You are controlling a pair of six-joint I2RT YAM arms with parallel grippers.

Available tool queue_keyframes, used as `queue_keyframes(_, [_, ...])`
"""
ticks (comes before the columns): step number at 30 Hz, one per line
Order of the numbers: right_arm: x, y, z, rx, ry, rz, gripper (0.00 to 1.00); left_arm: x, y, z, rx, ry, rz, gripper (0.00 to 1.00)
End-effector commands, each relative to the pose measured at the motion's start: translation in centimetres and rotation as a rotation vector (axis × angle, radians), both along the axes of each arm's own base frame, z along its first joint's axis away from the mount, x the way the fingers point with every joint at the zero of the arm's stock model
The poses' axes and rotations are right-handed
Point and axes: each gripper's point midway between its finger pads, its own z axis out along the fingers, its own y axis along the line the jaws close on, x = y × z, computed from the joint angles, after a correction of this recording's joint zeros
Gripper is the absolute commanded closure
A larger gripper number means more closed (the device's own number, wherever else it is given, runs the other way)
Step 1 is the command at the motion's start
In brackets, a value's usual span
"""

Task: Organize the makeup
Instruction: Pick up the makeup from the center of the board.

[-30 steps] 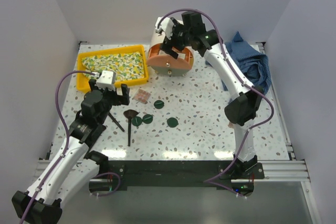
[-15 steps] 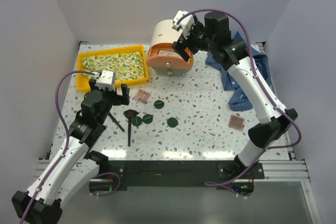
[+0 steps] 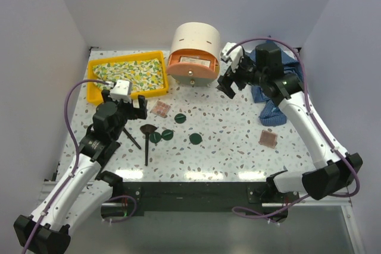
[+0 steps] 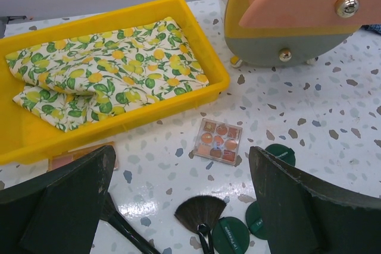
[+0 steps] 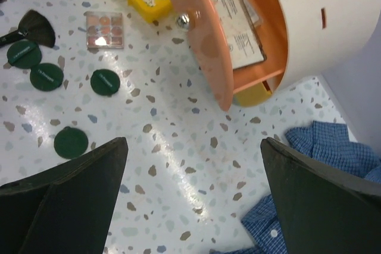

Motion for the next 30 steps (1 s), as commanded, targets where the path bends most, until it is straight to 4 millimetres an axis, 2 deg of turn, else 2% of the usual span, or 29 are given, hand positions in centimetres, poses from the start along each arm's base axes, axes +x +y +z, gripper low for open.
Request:
queue_keyframes(1, [-2.0,-1.4,-0.2,0.107,0.028,0.062,0.01,0.4,0.3,0.3,0.02,-0.019,0.006,0.0])
queue_keyframes(2, [-2.5,-1.7,-1.9,0.11,0.07,0.057,0.01,0.4,0.3,0.3,0.02,-0.017,0.006,0.0])
queue_keyframes(4, [-3.0,-2.3,-2.5,0.132,0.075,0.054,0.01,0.4,0.2,0.2,0.02,-0.016,0.003,0.0])
queue_keyframes(5, [-3.5,-2.4,-4.3,0.136,0.118,0.057,0.01,0.5,0.2,0.1,0.022,-0.011,0.003,0.0])
queue_keyframes(7, [-4.0,-2.5,-5.2,0.153,0.128,0.062,0.01,0.5,0.1,0.0,0.024,-0.007,0.002,0.0])
queue_keyframes(8, [-4.6,-2.4,-6.7,0.162,0.165,0.075,0.01,0.5,0.2,0.0,0.024,-0.007,0.003,0.0])
queue_keyframes(9, [-4.5,-2.4,-6.7,0.177,0.149,0.077,0.01,0.5,0.1,-0.1,0.025,-0.003,0.002,0.0])
queue_keyframes(11, [-5.0,-2.6,-8.4,0.195,0.196,0.076,0.01,0.6,0.1,-0.2,0.026,-0.001,0.003,0.0])
queue_keyframes(13, [-4.6,-3.1,-8.7,0.218,0.185,0.065,0.01,0.6,0.1,-0.3,0.027,0.001,0.0,0.0])
queue_keyframes(14, [-4.9,-3.3,-9.7,0.221,0.201,0.065,0.01,0.6,0.1,-0.4,0.029,0.006,0.001,0.0])
queue_keyframes(30, [-5.0,-5.3,-11.3,0.224,0.165,0.047,0.01,0.9,-0.5,-1.3,0.036,0.039,-0.028,0.0])
